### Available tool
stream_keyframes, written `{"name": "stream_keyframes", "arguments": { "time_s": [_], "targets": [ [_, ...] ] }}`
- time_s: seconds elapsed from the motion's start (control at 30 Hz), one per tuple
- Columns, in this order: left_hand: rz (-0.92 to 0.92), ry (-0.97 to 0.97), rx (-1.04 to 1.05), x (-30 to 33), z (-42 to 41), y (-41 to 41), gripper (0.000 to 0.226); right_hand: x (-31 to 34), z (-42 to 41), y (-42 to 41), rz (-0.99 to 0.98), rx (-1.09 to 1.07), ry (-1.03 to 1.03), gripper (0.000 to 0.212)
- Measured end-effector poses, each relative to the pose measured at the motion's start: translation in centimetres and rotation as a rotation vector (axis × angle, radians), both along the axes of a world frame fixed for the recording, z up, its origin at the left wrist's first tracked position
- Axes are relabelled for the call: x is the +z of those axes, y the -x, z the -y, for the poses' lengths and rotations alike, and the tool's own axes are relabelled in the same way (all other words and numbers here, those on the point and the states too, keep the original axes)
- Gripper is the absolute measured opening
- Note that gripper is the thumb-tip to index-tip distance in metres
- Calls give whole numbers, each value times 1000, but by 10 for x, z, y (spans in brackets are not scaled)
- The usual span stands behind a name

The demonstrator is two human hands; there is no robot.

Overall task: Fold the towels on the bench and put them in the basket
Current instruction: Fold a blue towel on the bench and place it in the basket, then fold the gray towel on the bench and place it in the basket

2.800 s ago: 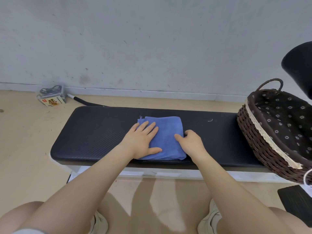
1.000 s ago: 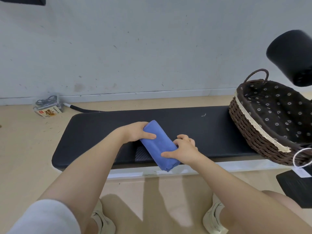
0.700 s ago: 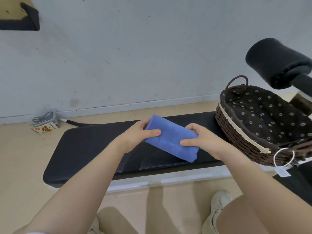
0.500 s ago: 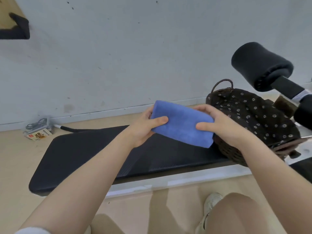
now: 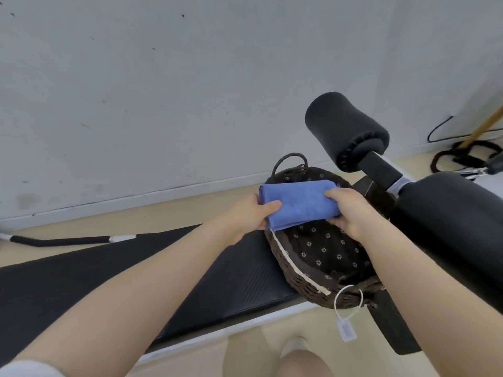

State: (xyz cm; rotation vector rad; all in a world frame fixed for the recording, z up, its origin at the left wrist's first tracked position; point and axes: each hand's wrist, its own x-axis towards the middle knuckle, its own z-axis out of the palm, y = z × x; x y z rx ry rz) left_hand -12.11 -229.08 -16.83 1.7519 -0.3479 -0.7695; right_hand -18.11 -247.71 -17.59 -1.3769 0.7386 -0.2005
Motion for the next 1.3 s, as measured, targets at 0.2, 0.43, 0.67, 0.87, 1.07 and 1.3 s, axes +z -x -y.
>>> {"name": "stream_keyframes", "arguments": {
  "time_s": [0.2, 0.43, 0.67, 0.87, 1.07, 1.3],
  "targets": [
    [506, -376, 115, 1, 65, -19, 56, -16, 29, -47, -216, -66, 372, 38],
    [1001, -992, -334, -24, 82, -23, 32, -41, 47, -64, -310, 137, 568, 17],
    [1349, -918, -531, -34, 92, -29, 19, -53, 40, -68, -313, 75, 341, 24],
    [1060, -1022, -732, -49, 76, -28, 33, -43, 31, -48, -285, 471, 1799, 30],
    [1007, -1048, -804, -45, 71, -34, 42, -41, 21, -45, -581, 1145, 1364, 57],
    [1424, -525, -552, -40, 10, -44, 33, -11, 10, -37, -428, 838, 1282, 35]
  ]
}}
